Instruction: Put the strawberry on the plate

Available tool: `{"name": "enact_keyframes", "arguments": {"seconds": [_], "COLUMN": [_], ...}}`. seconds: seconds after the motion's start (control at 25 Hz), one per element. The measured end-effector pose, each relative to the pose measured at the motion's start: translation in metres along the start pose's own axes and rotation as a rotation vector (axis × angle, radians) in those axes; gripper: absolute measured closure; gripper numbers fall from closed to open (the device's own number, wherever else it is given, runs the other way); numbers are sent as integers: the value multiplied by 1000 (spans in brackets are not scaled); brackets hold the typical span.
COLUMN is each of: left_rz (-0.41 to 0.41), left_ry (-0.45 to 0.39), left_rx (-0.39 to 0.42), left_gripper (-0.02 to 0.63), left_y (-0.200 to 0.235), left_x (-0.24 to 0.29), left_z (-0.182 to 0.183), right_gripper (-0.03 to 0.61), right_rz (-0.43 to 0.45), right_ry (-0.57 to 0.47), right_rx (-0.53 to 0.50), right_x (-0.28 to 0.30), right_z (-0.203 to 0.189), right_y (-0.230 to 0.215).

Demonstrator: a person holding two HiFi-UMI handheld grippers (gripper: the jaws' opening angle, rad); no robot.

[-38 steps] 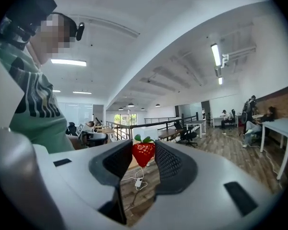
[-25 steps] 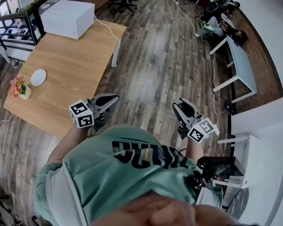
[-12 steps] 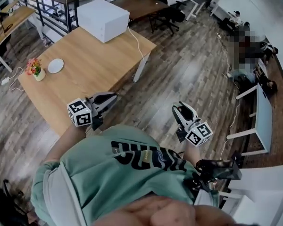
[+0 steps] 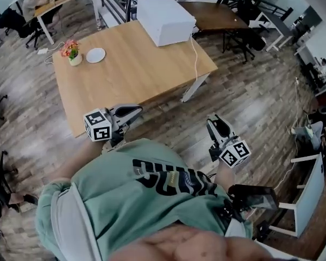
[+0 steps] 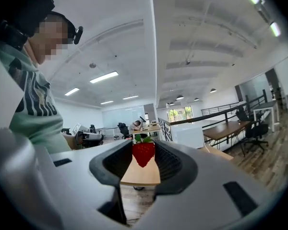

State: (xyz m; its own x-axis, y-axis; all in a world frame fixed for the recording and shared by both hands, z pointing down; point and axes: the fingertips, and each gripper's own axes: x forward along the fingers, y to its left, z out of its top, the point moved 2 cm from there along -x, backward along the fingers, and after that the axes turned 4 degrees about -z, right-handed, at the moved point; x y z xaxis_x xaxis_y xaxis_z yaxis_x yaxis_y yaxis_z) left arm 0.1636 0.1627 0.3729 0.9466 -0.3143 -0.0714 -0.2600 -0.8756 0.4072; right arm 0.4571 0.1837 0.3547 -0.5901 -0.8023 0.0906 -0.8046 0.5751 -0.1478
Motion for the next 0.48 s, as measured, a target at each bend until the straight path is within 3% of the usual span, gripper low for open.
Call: {"name": "enact_keyframes", "arguments": {"seconds": [0.2, 0.48], "left_rz": [83, 161], "left_ry": [-85, -158], "left_rx": [-44, -16], "left_gripper": [612, 612], "left_y": [67, 176], "left_x": [-44, -129], "left_z": [16, 62], "right_gripper": [430, 430], "right_rz": [92, 185], "right_ry": [49, 87], "right_rx": [-29, -99], "right_x": [99, 258], "right_z": [3, 37], "right_y": [6, 42]}}
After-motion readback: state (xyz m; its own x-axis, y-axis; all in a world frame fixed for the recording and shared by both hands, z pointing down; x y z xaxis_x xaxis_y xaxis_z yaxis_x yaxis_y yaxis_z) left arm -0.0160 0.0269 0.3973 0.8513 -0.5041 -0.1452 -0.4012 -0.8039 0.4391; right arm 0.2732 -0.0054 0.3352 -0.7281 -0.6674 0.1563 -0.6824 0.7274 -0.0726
